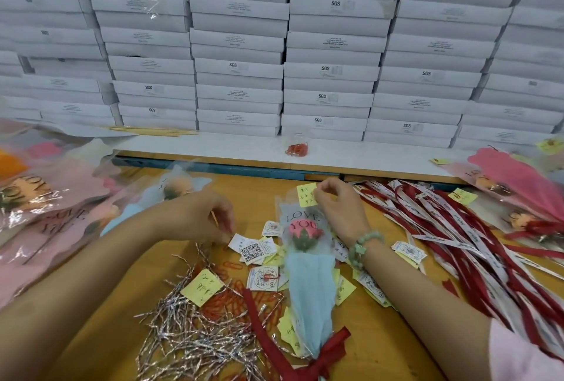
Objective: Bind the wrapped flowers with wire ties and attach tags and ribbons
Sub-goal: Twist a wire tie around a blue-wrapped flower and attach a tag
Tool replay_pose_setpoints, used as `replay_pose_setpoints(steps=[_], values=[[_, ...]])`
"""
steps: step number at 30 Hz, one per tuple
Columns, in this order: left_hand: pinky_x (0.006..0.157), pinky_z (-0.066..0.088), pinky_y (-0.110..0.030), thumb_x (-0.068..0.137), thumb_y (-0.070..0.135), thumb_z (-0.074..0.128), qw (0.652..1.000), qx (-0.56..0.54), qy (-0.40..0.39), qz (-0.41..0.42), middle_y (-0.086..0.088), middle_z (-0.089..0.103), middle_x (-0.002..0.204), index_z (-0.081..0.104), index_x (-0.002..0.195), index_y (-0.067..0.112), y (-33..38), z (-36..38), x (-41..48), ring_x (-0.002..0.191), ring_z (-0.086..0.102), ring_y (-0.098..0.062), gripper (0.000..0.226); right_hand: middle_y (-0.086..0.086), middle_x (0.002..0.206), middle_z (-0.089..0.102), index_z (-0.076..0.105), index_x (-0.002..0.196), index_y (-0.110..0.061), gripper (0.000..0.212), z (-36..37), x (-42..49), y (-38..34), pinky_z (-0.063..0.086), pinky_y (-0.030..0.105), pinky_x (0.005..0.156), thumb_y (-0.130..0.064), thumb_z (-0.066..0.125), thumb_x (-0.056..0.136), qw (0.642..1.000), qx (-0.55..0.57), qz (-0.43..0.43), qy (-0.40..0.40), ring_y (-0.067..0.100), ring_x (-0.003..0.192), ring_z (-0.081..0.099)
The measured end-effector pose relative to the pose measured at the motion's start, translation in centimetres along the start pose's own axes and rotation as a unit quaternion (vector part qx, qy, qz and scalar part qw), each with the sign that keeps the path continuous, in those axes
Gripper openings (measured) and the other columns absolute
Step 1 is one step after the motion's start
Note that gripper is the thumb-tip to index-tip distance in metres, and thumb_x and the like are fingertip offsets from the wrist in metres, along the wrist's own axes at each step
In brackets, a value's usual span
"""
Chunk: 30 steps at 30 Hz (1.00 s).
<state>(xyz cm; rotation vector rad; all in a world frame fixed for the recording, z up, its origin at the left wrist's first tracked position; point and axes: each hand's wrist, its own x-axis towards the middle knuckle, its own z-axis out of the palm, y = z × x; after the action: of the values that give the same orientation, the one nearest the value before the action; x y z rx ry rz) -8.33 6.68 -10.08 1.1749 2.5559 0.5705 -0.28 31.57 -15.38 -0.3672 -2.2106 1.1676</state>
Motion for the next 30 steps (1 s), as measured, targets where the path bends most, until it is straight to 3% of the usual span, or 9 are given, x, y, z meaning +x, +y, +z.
replay_pose_setpoints(steps=[3,7,11,15,25,30], values=[[0.074,0.055,-0.026,0.077,0.011,0.081,0.999,-0.008,-0.038,0.038,0.012,0.071,0.073,0.071,0.071,0.027,0.8,-0.6,-0.7,0.071,0.064,-0.004,0.019,-0.006,0.086,0.061,0.061,0.086,-0.013,0.010,0.1,-0.1,0.1,0.039,0.012,0.067,-0.016,0.056,0.094,1.000,0.004,0.000,-0.001,0.004,0.082,0.054],[0.065,0.047,-0.022,0.074,0.020,0.084,0.993,0.035,-0.091,0.065,0.018,0.068,0.070,0.074,0.076,0.029,2.2,0.2,-0.9,0.065,0.058,0.002,0.014,-0.006,0.082,0.060,0.061,0.084,-0.013,0.011,0.2,-0.2,0.0,0.039,0.013,0.064,-0.015,0.056,0.094,1.000,0.009,0.000,-0.004,0.003,0.077,0.054],[0.067,0.047,-0.020,0.074,0.022,0.084,0.992,0.082,-0.065,0.068,0.027,0.063,0.070,0.076,0.083,0.027,2.8,1.1,-0.9,0.068,0.057,0.004,0.013,-0.004,0.080,0.060,0.061,0.084,-0.012,0.011,0.2,-0.2,0.0,0.039,0.014,0.063,-0.013,0.056,0.093,1.000,0.014,0.003,-0.009,0.006,0.073,0.053],[0.078,0.051,-0.021,0.080,0.021,0.078,0.985,0.135,-0.063,0.086,0.017,0.068,0.087,0.075,0.088,0.027,3.1,1.2,-1.1,0.083,0.062,0.001,0.010,-0.006,0.081,0.060,0.061,0.084,-0.014,0.011,0.1,-0.2,0.0,0.041,0.013,0.061,-0.013,0.056,0.094,1.000,0.007,0.001,-0.011,0.004,0.073,0.054],[0.076,0.053,-0.032,0.081,0.014,0.056,0.955,0.274,-0.043,0.104,0.014,0.066,0.092,0.070,0.090,0.027,3.3,1.8,-1.2,0.084,0.058,-0.003,0.021,-0.006,0.078,0.059,0.059,0.081,-0.016,0.014,0.2,-0.1,0.1,0.043,0.006,0.060,-0.013,0.056,0.094,1.000,0.007,-0.003,-0.011,0.004,0.069,0.053],[0.070,0.050,-0.020,0.085,0.014,0.056,0.958,0.266,-0.030,0.105,0.016,0.066,0.089,0.070,0.089,0.027,3.6,1.4,-1.4,0.075,0.053,0.002,0.020,-0.006,0.078,0.060,0.059,0.079,-0.017,0.015,0.0,-0.2,-0.2,0.043,0.007,0.060,-0.013,0.057,0.093,1.000,0.010,-0.007,-0.009,0.005,0.071,0.054]])
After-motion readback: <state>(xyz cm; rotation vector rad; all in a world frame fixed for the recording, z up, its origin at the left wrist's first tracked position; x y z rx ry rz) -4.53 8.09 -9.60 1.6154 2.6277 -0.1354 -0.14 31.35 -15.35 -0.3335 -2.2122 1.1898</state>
